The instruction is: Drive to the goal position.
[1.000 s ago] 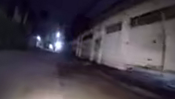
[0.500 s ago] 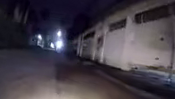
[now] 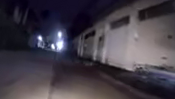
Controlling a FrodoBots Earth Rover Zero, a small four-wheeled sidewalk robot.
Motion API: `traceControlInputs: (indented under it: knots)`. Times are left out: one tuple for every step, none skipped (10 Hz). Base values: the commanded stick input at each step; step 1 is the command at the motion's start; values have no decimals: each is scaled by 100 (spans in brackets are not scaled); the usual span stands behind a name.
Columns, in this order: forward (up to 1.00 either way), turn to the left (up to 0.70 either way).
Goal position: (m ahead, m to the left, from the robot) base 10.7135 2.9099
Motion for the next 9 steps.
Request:
traceControlInputs:
  knots:
    - [70,26]
    - [70,35]
    - [70,35]
    - [70,15]
    - [70,0]
    - [70,0]
    - [70,0]
    - [70,0]
    - [70,0]
